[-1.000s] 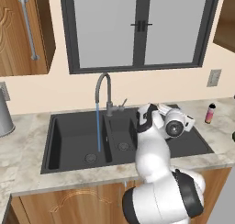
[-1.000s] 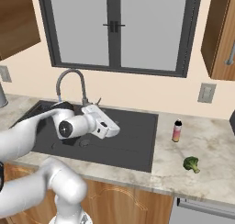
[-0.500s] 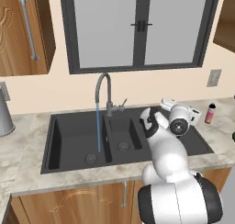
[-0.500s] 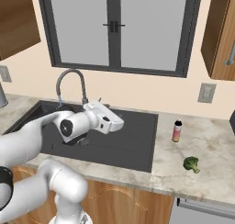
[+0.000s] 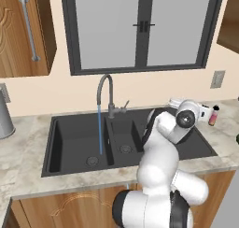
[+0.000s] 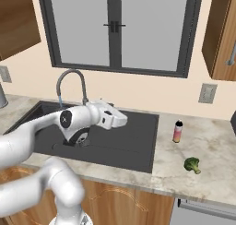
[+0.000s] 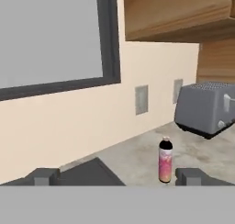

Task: Turn on the sink faucet. Then move the broccoli from the counter to the sink. Turn off the sink. Move the vegetable from the sink to the pot next to the stove. Finally move the pot to the rear right burner.

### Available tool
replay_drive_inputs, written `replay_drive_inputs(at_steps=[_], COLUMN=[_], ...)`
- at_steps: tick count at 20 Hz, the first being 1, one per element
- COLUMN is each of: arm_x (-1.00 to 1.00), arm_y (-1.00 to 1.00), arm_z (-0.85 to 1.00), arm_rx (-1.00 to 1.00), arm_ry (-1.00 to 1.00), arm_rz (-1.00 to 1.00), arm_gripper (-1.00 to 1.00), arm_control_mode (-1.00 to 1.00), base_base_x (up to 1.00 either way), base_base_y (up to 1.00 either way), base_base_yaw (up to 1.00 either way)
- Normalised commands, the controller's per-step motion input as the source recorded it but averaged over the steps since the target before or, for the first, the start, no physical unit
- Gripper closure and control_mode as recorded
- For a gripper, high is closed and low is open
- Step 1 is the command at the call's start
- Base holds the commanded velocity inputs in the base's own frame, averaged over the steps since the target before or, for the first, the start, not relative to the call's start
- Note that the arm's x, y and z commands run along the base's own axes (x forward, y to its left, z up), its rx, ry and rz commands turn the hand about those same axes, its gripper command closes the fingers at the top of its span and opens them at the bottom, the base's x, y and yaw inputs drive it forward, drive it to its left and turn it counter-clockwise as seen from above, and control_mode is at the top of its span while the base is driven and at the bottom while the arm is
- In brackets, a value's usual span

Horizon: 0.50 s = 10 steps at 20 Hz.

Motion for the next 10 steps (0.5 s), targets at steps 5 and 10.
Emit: replay_drive_inputs(at_steps=[5,10], arm_x=[-0.17,-0.21], arm_y=[0.0,0.0], arm_z=[1.0,1.0], arm_rx=[0.08,0.08], arm_ry=[0.33,0.34], arm_rz=[-0.05,-0.05], arm_gripper=[-1.0,-1.0], arm_control_mode=[-1.0,-1.0], base_base_x=[0.0,0.0], base_base_y=[0.0,0.0], base_base_yaw=[0.0,0.0])
